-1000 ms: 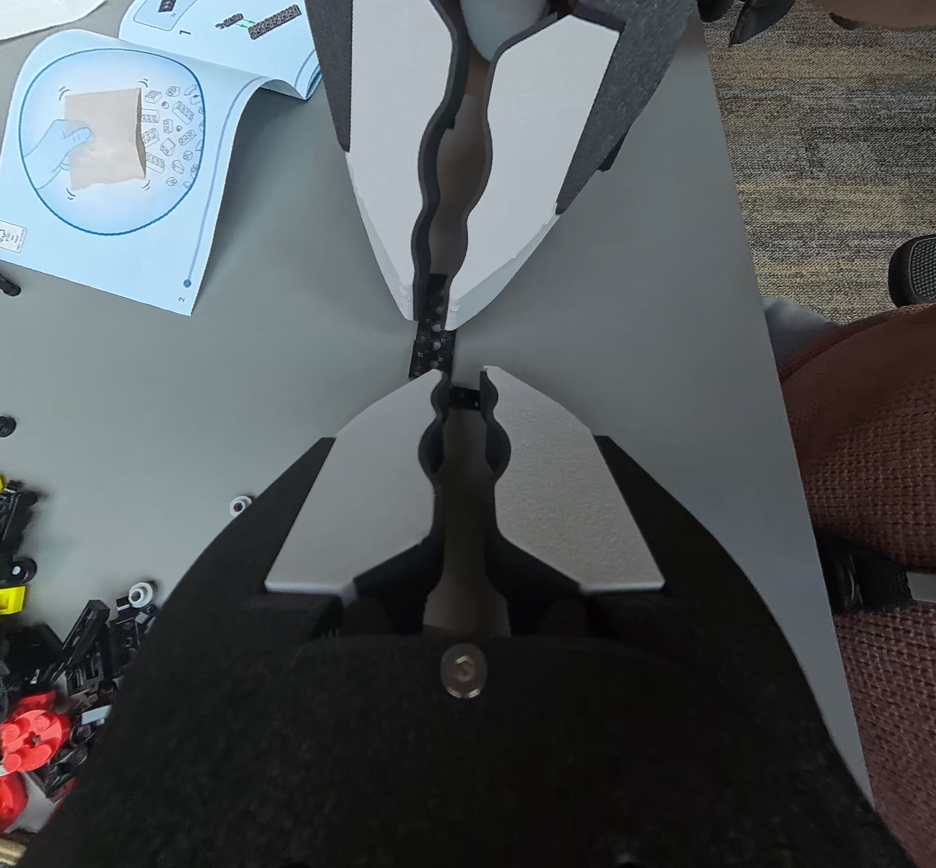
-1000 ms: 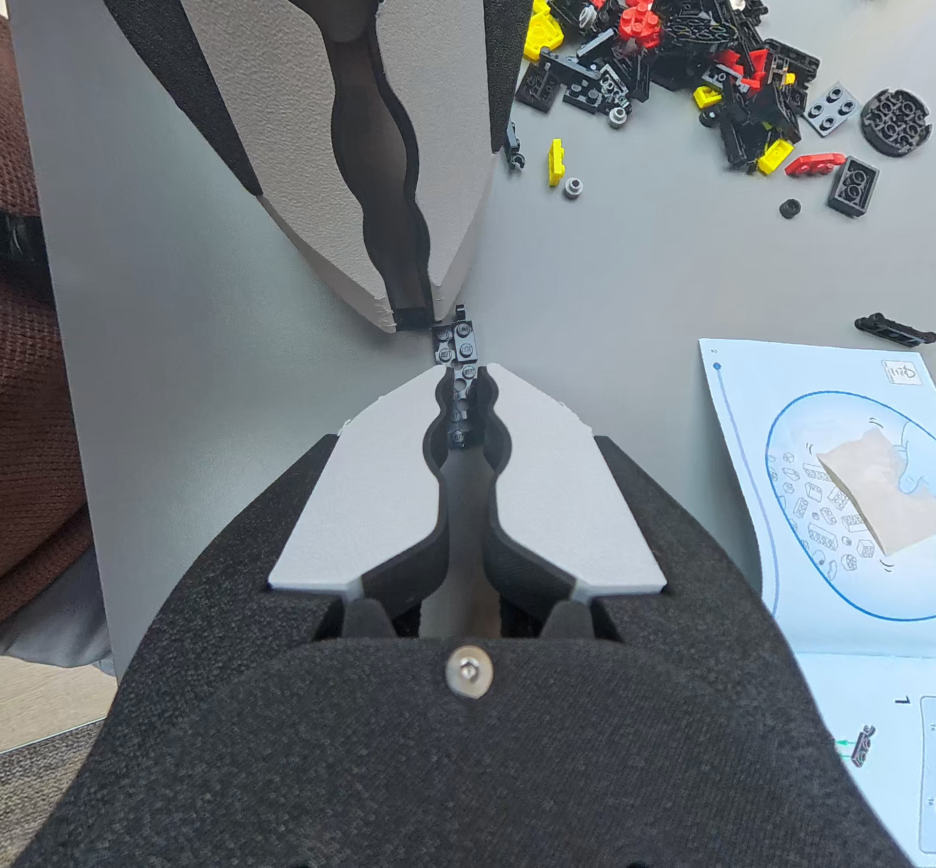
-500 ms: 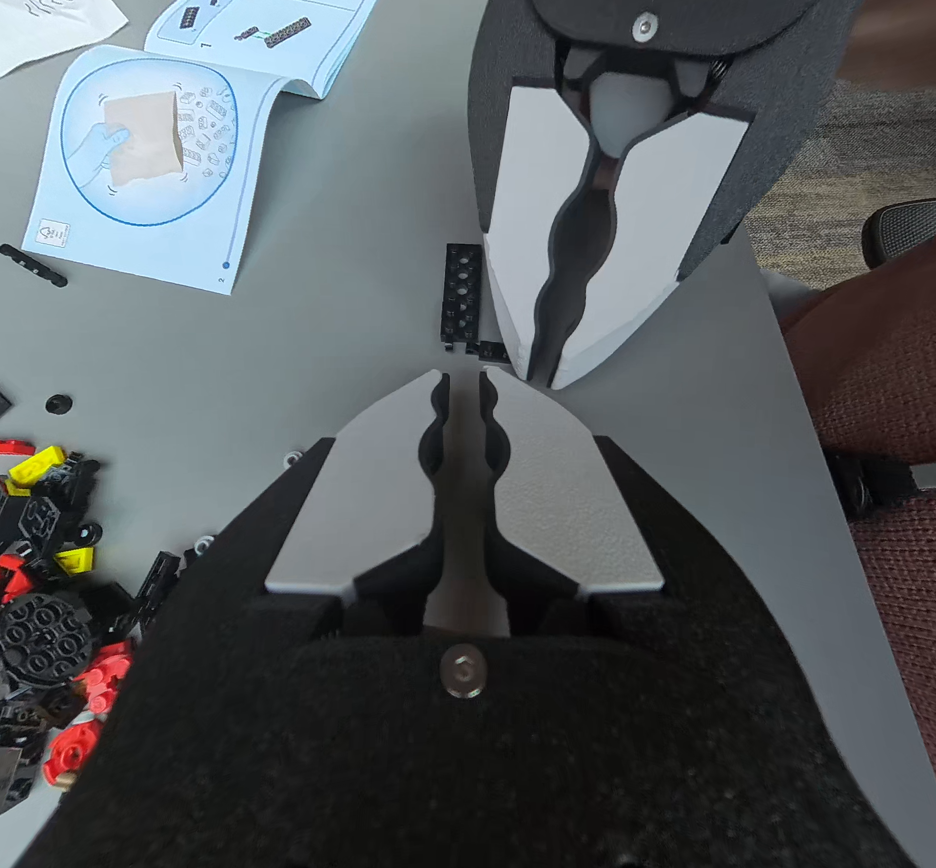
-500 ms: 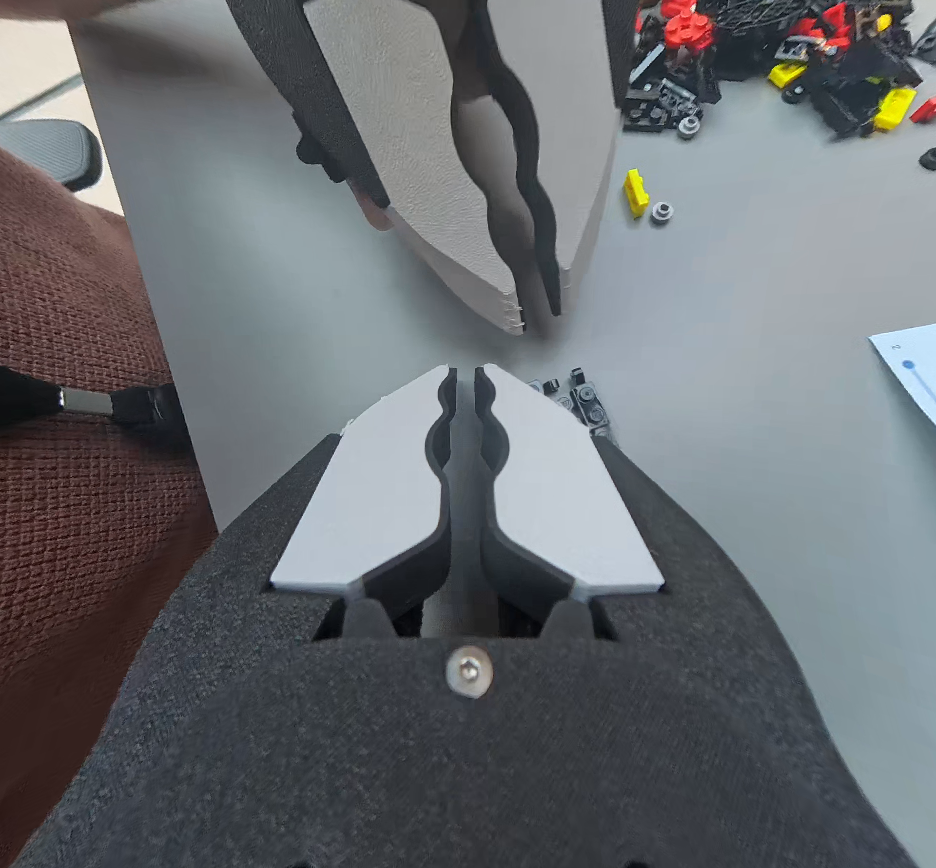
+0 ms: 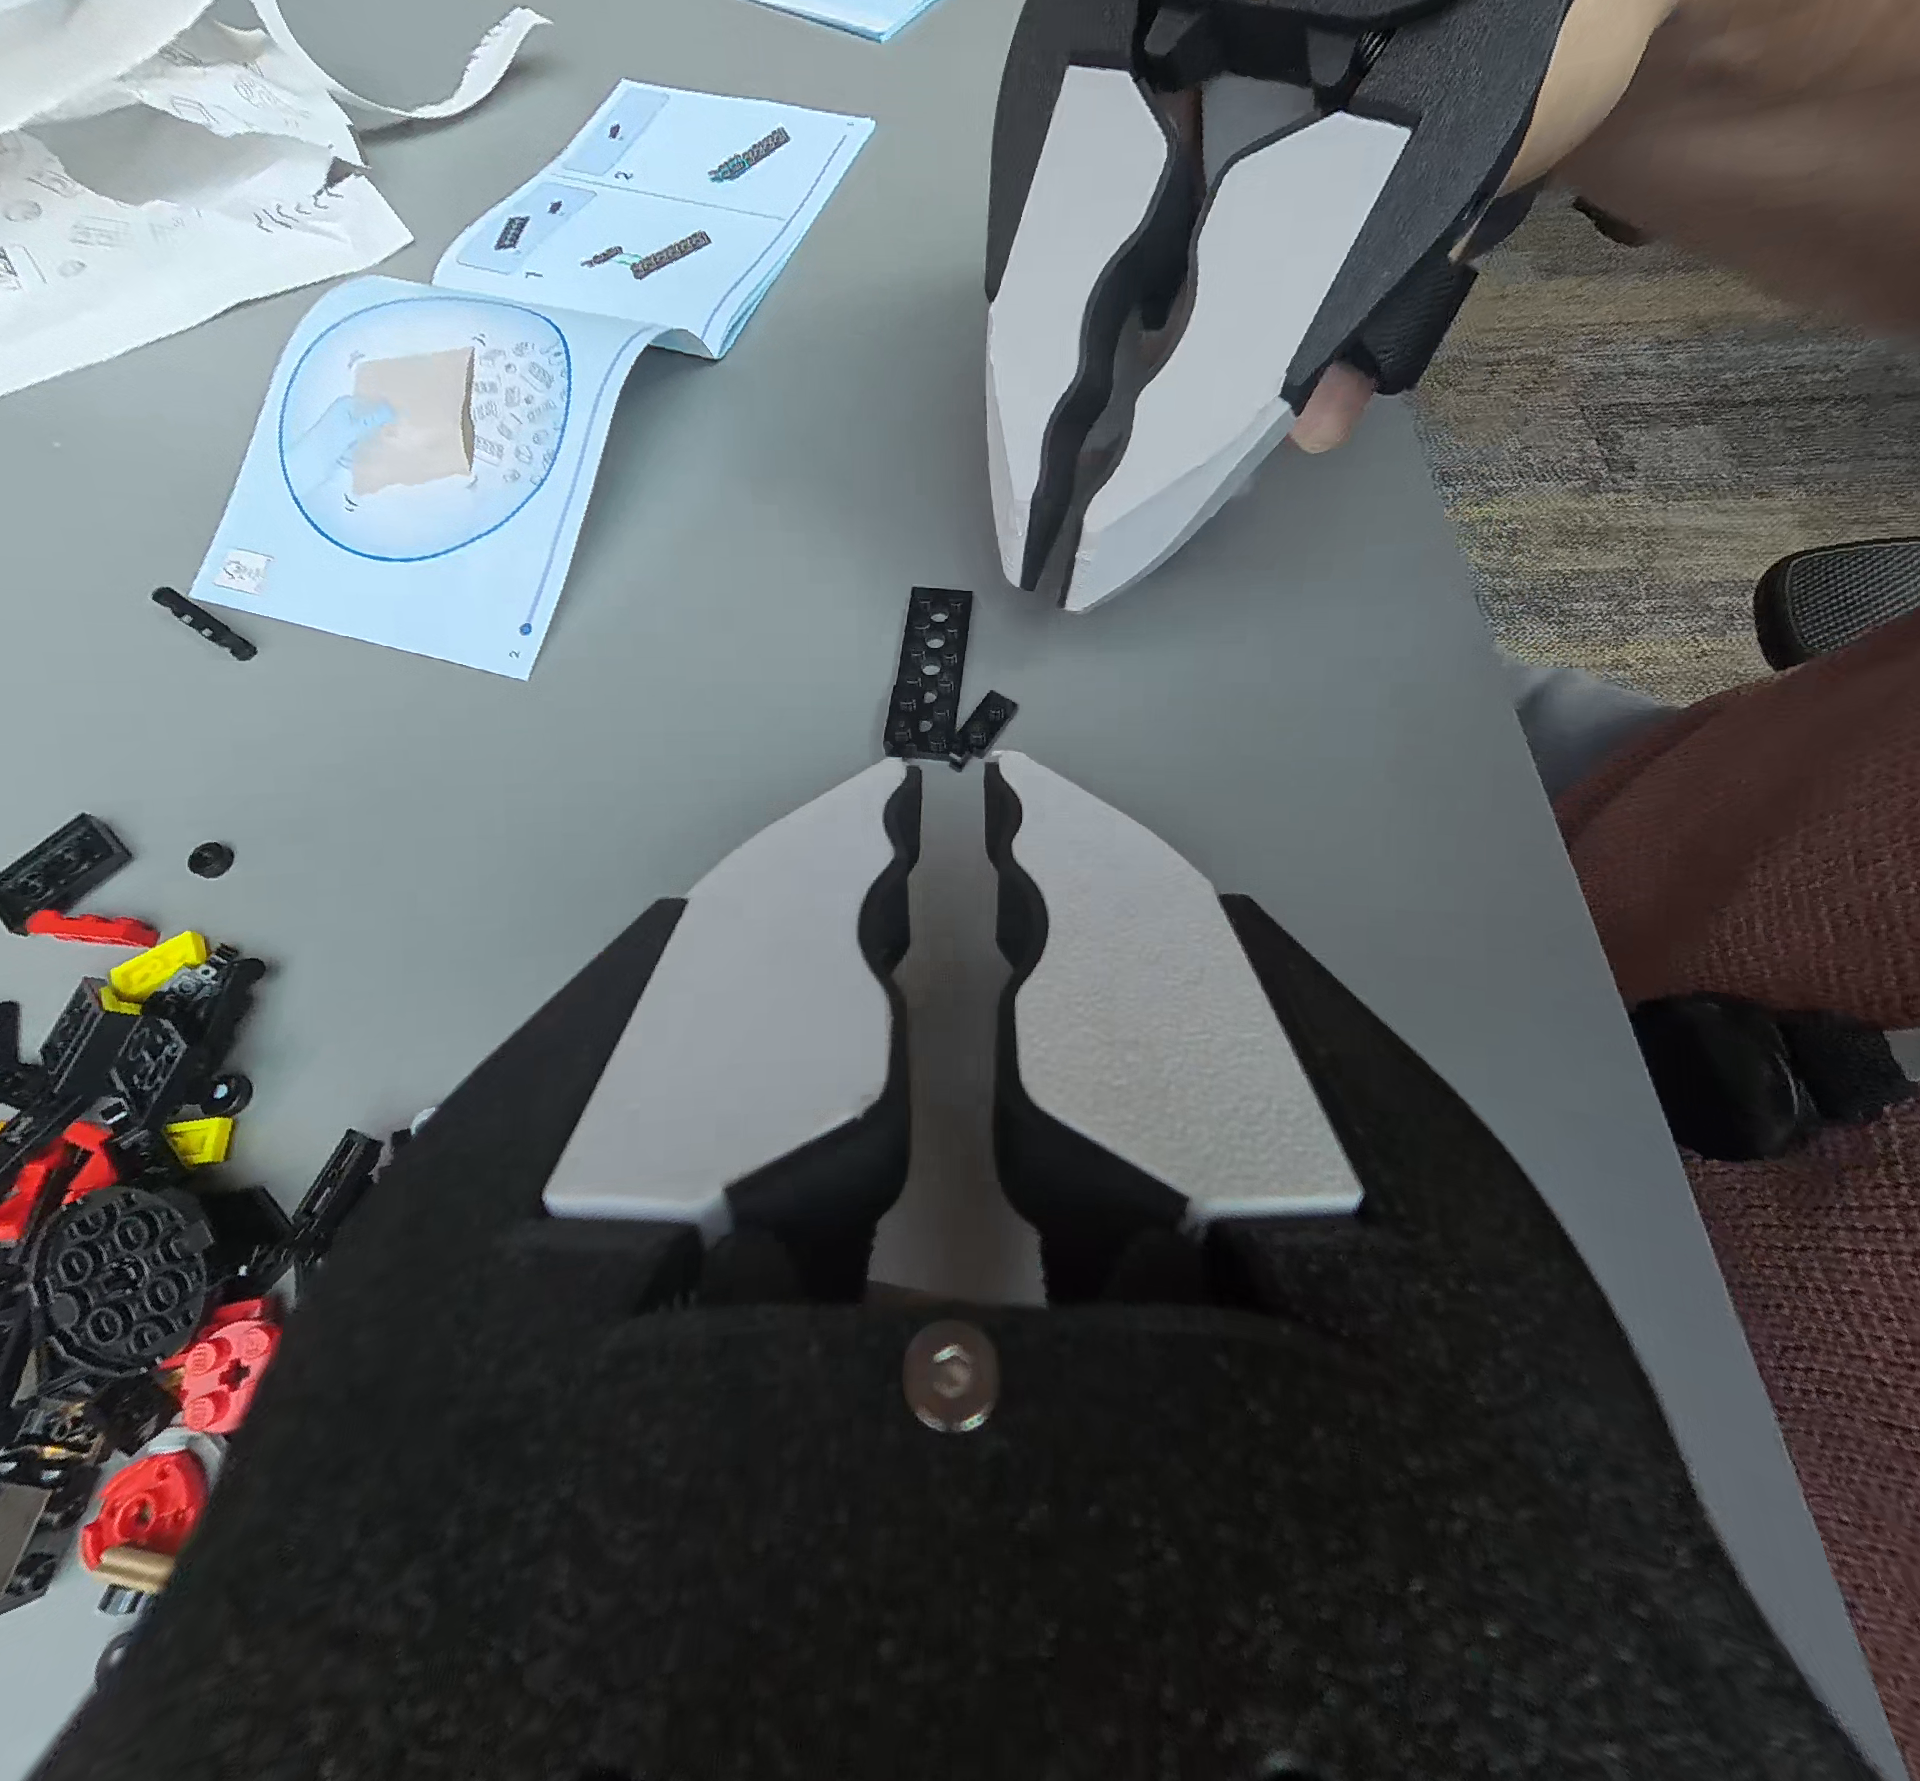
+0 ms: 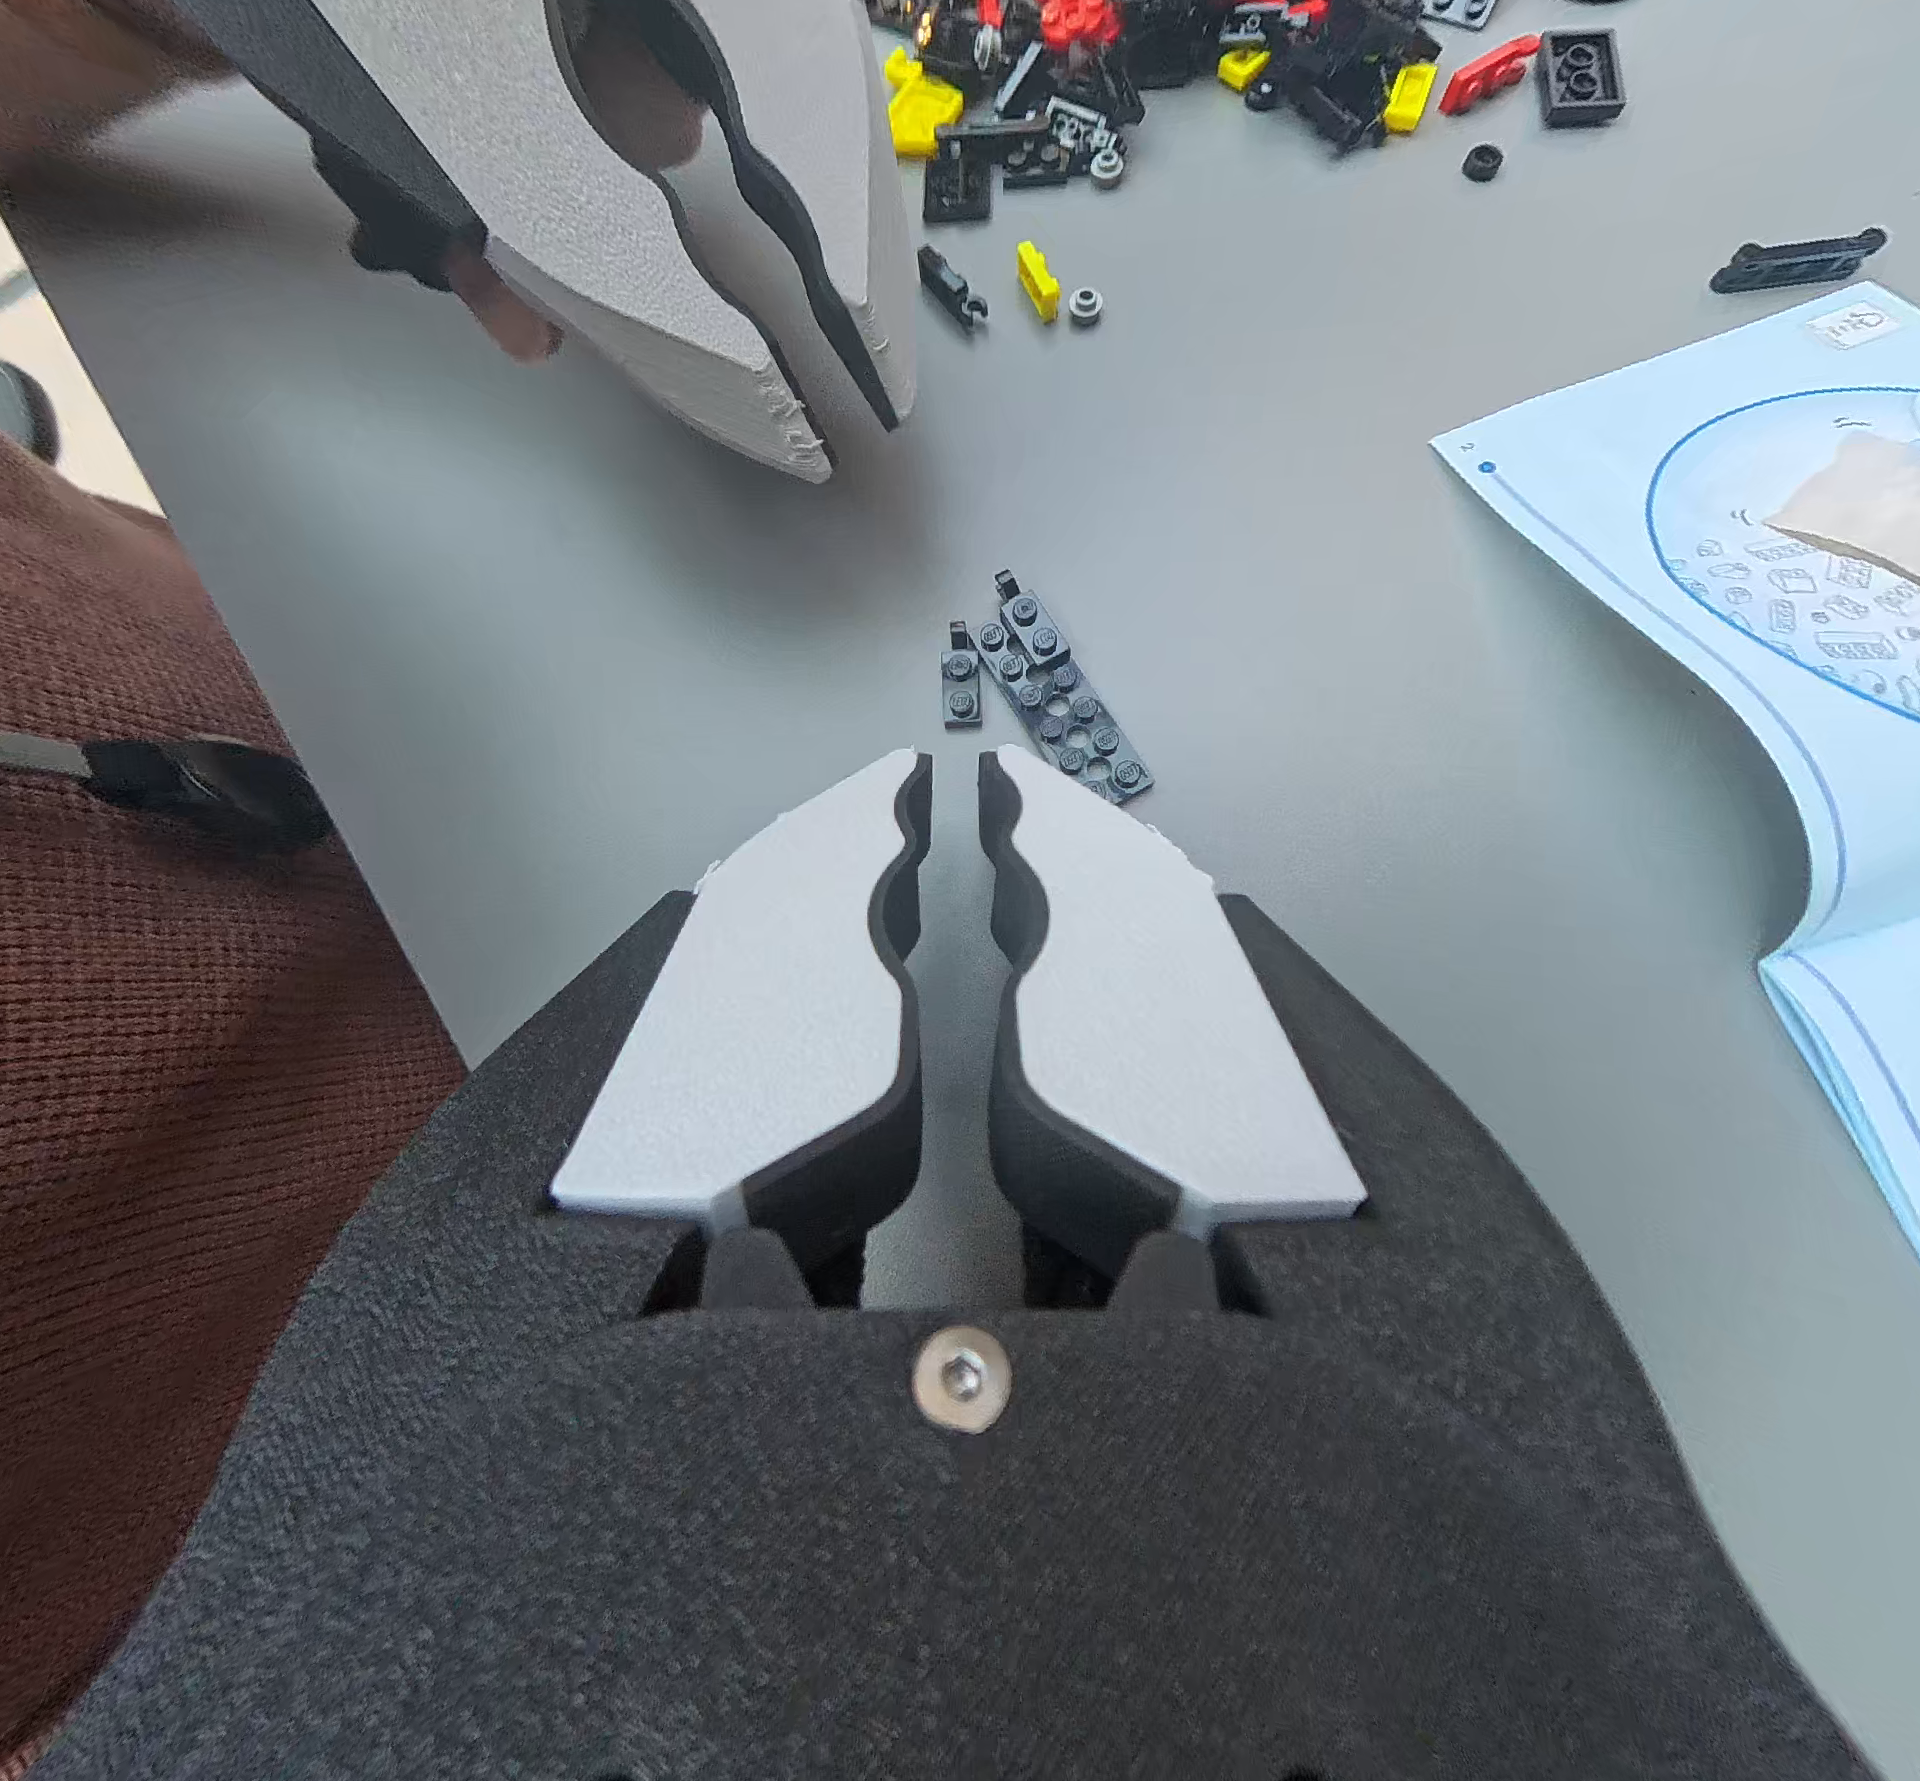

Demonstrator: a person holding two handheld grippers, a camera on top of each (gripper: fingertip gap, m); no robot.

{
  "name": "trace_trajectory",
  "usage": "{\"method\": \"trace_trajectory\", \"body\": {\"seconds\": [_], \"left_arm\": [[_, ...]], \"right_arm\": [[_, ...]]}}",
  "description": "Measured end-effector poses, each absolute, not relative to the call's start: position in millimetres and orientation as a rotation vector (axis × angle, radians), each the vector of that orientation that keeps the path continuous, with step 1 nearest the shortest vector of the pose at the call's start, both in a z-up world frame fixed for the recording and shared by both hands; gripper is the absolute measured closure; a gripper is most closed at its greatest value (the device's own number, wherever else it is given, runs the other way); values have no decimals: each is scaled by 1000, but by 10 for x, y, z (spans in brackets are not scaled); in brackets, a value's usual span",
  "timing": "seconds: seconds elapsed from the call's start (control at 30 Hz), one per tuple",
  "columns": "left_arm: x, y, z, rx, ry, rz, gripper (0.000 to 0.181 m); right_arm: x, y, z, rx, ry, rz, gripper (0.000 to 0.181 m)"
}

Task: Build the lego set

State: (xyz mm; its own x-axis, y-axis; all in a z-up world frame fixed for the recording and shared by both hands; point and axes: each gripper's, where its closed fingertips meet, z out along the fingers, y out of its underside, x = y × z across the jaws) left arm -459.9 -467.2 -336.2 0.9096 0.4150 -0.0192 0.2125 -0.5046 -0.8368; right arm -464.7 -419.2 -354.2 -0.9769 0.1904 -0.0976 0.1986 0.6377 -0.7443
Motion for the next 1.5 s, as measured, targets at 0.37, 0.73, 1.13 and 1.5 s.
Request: {"method": "trace_trajectory", "body": {"seconds": [0.37, 0.73, 1.13, 1.5], "left_arm": [[-4657, -4726, -2786, -1720, -517, 165, 166], [-4549, -4635, -2660, -1630, -503, 121, 160], [-4525, -4487, -2576, -1571, -442, 167, 164], [-4561, -4411, -2586, -1581, -438, 164, 164]], "right_arm": [[-4718, -3442, -2514, 906, 2117, -2127, 163], [-4381, -3108, -2436, 1009, 2163, -2187, 156], [-4165, -2779, -2411, 1127, 2218, -2211, 155], [-4225, -2729, -2419, 1124, 2219, -2238, 156]]}}
